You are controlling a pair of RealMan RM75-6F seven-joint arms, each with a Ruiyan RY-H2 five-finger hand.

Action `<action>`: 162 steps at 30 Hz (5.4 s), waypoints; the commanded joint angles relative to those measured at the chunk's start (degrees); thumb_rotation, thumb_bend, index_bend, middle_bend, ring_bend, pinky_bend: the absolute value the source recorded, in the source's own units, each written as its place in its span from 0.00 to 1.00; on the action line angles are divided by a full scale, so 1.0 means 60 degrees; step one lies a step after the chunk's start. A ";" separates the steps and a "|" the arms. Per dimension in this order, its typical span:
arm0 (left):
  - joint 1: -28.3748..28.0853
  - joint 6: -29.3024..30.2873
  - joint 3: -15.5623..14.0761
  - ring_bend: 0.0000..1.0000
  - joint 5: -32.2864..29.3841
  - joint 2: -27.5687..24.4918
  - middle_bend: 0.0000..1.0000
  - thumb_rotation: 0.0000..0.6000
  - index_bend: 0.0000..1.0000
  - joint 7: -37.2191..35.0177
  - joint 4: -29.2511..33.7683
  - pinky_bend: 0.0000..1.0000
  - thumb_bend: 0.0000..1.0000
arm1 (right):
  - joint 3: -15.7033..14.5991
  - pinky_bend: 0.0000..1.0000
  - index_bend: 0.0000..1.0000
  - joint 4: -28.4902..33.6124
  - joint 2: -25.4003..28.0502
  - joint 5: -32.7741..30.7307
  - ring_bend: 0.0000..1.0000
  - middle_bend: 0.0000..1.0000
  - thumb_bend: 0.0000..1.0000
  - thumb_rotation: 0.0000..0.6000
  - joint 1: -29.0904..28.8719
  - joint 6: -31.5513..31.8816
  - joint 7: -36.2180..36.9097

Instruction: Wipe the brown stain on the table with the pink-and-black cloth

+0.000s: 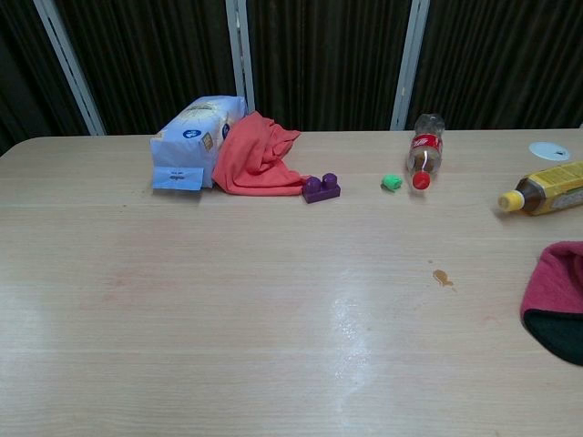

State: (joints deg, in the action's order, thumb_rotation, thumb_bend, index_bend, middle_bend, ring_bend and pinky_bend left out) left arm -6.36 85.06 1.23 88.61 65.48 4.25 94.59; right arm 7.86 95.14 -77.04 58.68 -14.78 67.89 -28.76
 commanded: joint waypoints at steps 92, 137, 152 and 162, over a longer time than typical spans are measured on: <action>-0.0240 -0.0462 0.0063 0.00 -0.0343 -0.0069 0.00 1.00 0.00 -0.0486 0.0076 0.00 0.00 | 0.0534 0.76 0.76 -0.4215 -0.4756 0.0557 0.63 0.68 0.37 1.00 -0.1917 0.0023 0.1784; -0.0262 -0.0521 0.0147 0.00 -0.0579 -0.0041 0.00 1.00 0.00 -0.0329 0.0043 0.00 0.00 | 0.1191 0.76 0.76 -0.4476 -0.6240 0.0406 0.63 0.68 0.37 1.00 -0.2754 -0.0379 0.0377; -0.0239 -0.0512 0.0112 0.00 -0.0549 -0.0086 0.00 1.00 0.00 -0.0355 0.0110 0.00 0.00 | 0.1423 0.76 0.76 -0.5570 -0.5145 0.0017 0.63 0.68 0.37 1.00 -0.2354 -0.0478 0.0655; -0.0246 -0.0519 0.0119 0.00 -0.0559 -0.0055 0.00 1.00 0.00 -0.0272 0.0106 0.00 0.00 | 0.1400 0.76 0.76 -0.5115 -0.3470 -0.0123 0.63 0.68 0.37 1.00 -0.1537 -0.0318 0.1194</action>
State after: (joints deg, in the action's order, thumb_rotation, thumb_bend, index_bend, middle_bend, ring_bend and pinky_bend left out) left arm -7.83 81.95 1.94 85.25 65.15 2.61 95.22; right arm 16.15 63.06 -99.50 57.77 -24.93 65.43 -22.64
